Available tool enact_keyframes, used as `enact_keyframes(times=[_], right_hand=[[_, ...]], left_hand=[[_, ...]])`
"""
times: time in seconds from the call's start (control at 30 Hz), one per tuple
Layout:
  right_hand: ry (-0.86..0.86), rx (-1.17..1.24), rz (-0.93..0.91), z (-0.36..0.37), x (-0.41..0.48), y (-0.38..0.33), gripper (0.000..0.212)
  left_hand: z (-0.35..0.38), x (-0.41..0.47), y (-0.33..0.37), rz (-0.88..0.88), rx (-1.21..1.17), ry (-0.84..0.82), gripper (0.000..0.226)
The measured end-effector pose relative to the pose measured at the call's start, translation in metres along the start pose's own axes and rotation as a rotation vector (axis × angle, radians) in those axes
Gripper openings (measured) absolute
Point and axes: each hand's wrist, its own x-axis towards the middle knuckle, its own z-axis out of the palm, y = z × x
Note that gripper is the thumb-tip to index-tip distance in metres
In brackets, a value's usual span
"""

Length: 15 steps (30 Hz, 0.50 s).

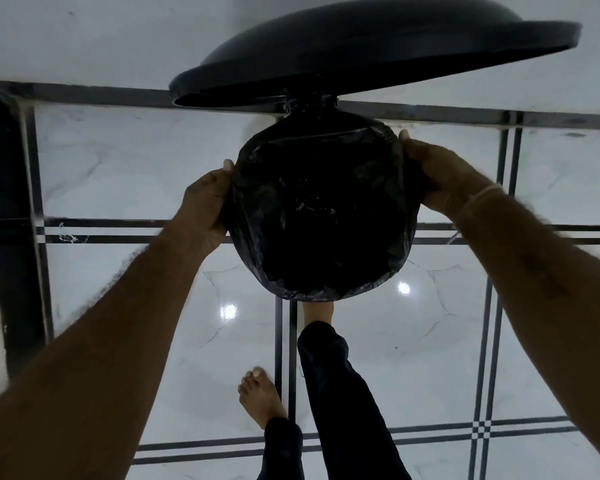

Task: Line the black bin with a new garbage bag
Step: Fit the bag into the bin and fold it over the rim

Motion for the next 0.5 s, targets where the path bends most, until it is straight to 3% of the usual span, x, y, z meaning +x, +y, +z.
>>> enact_keyframes(times=[0.1, 0.2, 0.27, 0.33, 0.37, 0.43, 0.5], right_hand=[[0.003, -0.066, -0.015, -0.010, -0.012, 0.018, 0.056], [0.013, -0.065, 0.019, -0.010, -0.027, 0.031, 0.053], [0.224, -0.051, -0.116, -0.003, -0.030, 0.032, 0.038], [0.610, -0.246, -0.432, 0.019, -0.040, 0.034, 0.025], [0.637, -0.284, -0.547, 0.037, -0.048, 0.038, 0.024], [0.337, -0.163, -0.487, 0.088, -0.072, 0.053, 0.026], [-0.032, -0.139, -0.225, 0.134, -0.086, 0.065, 0.044]], left_hand=[[-0.009, -0.010, -0.012, 0.046, -0.036, -0.064, 0.043], [-0.013, -0.017, -0.029, 0.073, -0.012, -0.066, 0.029], [-0.007, -0.020, -0.032, 0.053, -0.010, -0.019, 0.030], [-0.003, -0.019, -0.034, 0.045, -0.014, 0.007, 0.032], [-0.001, -0.019, -0.035, 0.052, -0.016, 0.011, 0.033], [-0.001, -0.021, -0.038, 0.057, -0.044, 0.020, 0.038], [-0.003, -0.024, -0.041, 0.059, -0.062, 0.008, 0.042]])
